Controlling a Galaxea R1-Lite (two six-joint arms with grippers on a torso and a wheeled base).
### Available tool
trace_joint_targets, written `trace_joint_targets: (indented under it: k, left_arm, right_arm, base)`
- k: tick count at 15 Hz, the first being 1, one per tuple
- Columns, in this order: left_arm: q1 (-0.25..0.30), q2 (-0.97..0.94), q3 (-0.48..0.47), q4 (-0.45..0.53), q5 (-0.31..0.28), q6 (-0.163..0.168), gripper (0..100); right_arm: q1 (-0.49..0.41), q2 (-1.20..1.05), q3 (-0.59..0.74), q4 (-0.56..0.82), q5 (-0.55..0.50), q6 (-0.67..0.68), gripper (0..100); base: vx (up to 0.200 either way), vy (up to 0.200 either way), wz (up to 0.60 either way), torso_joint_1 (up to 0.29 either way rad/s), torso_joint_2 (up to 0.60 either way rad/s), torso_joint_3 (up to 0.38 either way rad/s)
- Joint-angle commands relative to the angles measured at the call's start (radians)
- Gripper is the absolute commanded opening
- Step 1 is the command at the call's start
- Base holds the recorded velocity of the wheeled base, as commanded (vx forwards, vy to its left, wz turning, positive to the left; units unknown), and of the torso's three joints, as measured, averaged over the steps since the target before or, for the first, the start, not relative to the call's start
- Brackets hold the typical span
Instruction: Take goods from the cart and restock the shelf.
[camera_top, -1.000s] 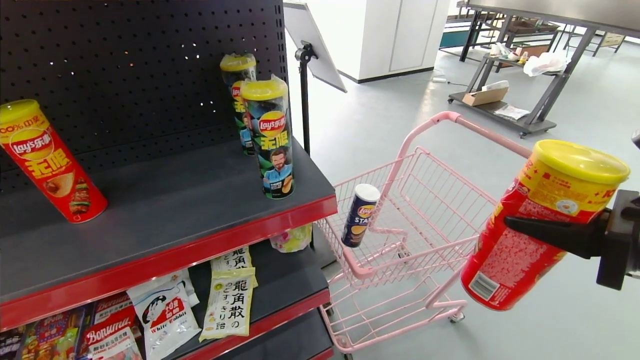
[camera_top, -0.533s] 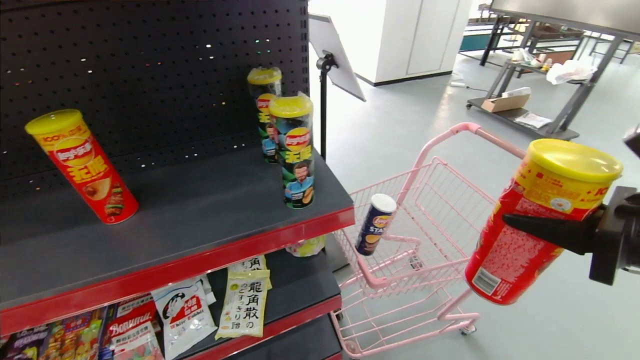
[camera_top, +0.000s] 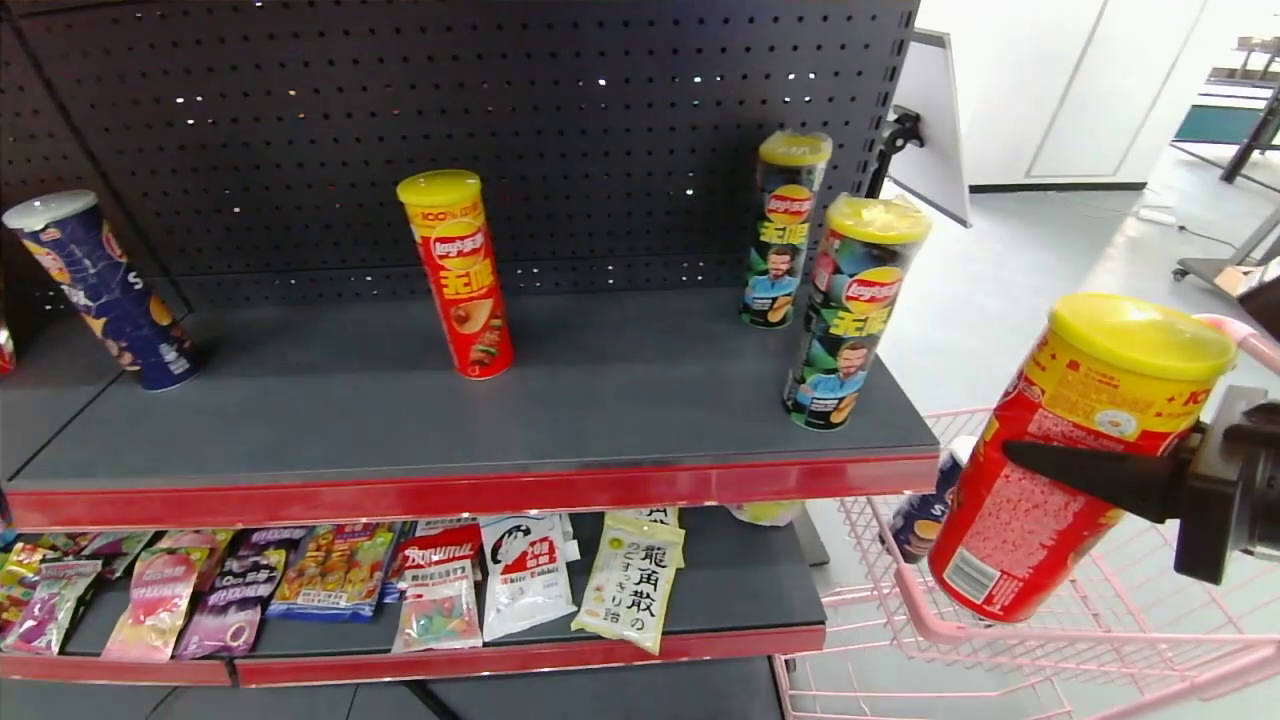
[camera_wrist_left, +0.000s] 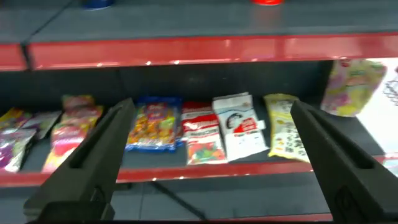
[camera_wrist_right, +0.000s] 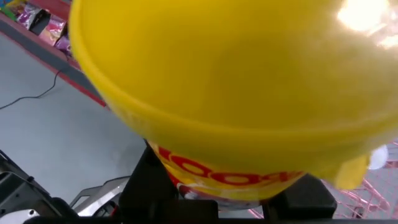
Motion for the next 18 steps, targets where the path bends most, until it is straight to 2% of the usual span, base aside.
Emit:
trace_joint_targets:
  k: [1, 6, 10, 13, 18]
  left_arm:
    - [0.0, -0.001, 0.0, 0.001, 0.002, 0.0, 100]
    - [0.0, -0.001, 0.0, -0.001, 0.0, 0.006, 100]
    - [0.0, -0.001, 0.0, -0.001, 0.002, 0.004, 100]
    - [0.0, -0.001, 0.0, -0.001, 0.002, 0.004, 100]
    - [0.0, -0.001, 0.0, -0.001, 0.002, 0.006, 100]
  right_arm:
    - [-0.007, -0.025, 0.024, 0.001, -0.002, 0.0, 0]
    - [-0.015, -0.076, 0.078, -0.022, 0.039, 0.012, 0]
    - [-0.007, -0.077, 0.121, -0.103, 0.053, 0.006, 0]
    - [0.0, -0.08, 0.132, -0.108, 0.21, 0.012, 0]
    - [0.002, -0.091, 0.14, -0.11, 0.217, 0.011, 0]
  base:
    - [0.0, 0.0, 0.0, 0.0, 0.0, 0.0]
    - [0.0, 0.0, 0.0, 0.0, 0.0, 0.0]
    - [-0.2, 0.0, 0.0, 0.004, 0.0, -0.001]
    - [0.0, 0.0, 0.0, 0.0, 0.0, 0.0]
    - [0.0, 0.2, 0.0, 0.008, 0.01, 0.002]
